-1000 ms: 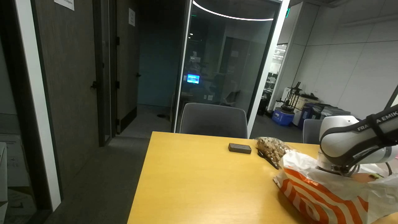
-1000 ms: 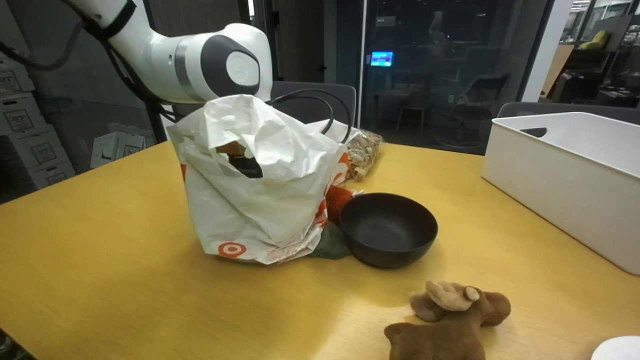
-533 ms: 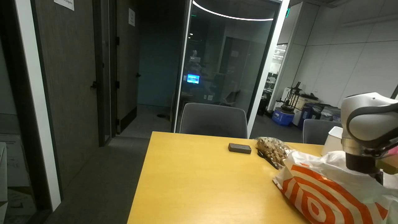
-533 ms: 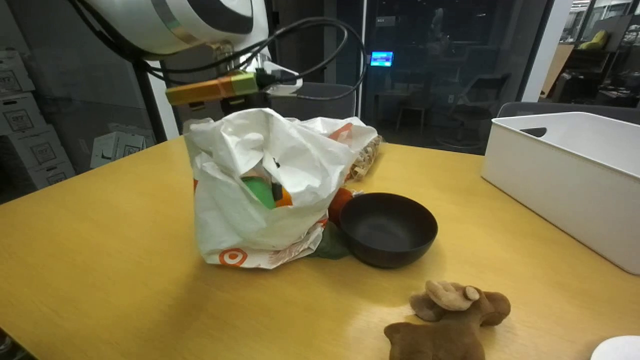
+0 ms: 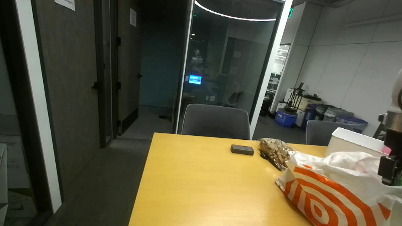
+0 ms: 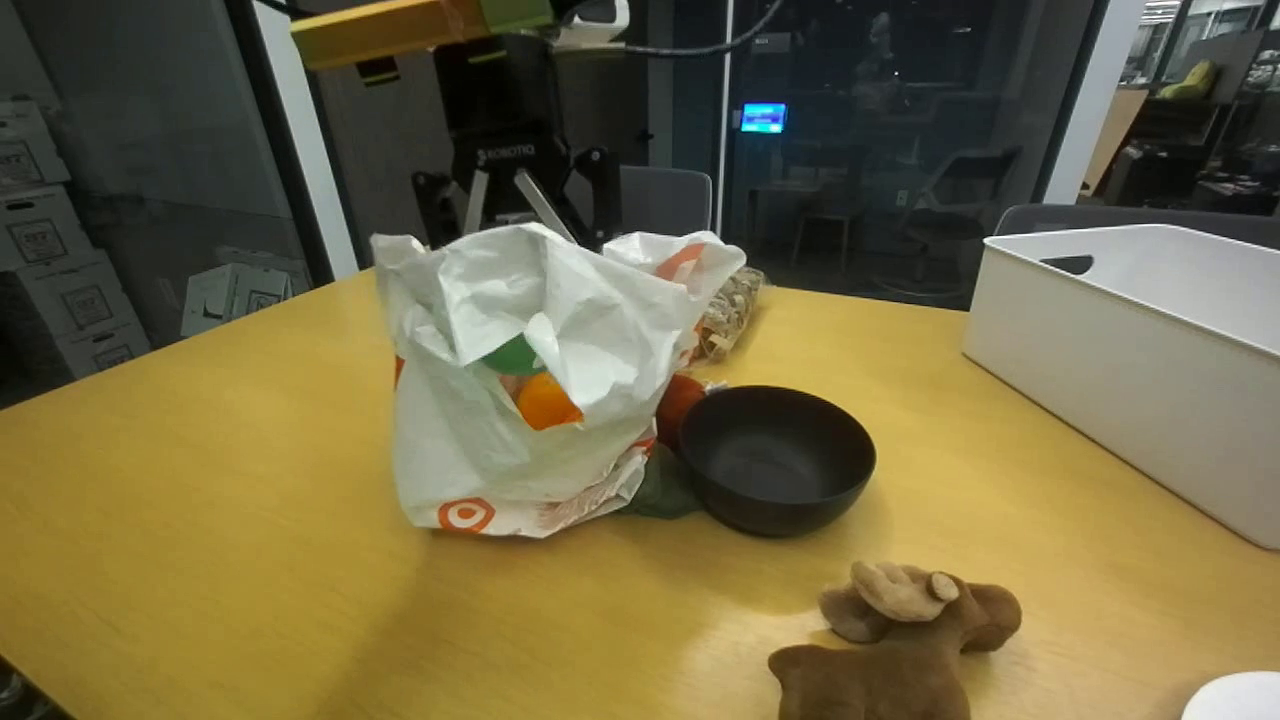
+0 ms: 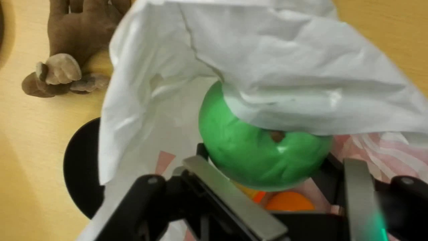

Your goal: Put the moose from the plastic on the table then put the apple in the bowl.

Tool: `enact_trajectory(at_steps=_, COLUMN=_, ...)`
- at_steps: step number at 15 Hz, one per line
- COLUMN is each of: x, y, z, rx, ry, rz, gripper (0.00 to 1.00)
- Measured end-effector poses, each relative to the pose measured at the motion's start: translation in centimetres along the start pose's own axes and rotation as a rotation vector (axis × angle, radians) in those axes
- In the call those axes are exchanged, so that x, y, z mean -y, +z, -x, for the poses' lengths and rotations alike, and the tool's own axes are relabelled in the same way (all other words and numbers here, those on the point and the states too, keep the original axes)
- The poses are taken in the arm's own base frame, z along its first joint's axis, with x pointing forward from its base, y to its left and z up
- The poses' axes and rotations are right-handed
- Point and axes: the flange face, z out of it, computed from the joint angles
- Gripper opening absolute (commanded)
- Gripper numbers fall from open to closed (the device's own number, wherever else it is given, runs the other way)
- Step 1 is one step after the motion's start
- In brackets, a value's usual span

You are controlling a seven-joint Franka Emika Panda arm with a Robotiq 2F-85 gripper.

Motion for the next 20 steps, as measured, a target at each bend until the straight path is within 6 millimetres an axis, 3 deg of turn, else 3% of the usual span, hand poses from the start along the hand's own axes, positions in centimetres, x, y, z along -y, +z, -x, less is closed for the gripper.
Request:
enact_trajectory(at_steps=10, x=-8.0, y=-3.8, z=9.1, rx=-0.296, ry=0.357, rz=-0.206, gripper=0.50)
enact_trajectory(at_steps=15, x=-9.3, y=-4.1, z=9.5, rx=-0.334, ry=0.612, rz=-0.232, gripper=0.50)
enact_trajectory(at_steps=20, x=-11.9, y=-2.5, z=8.8, rx=-0.353, ry=0.877, rz=-0.220, gripper=0.50)
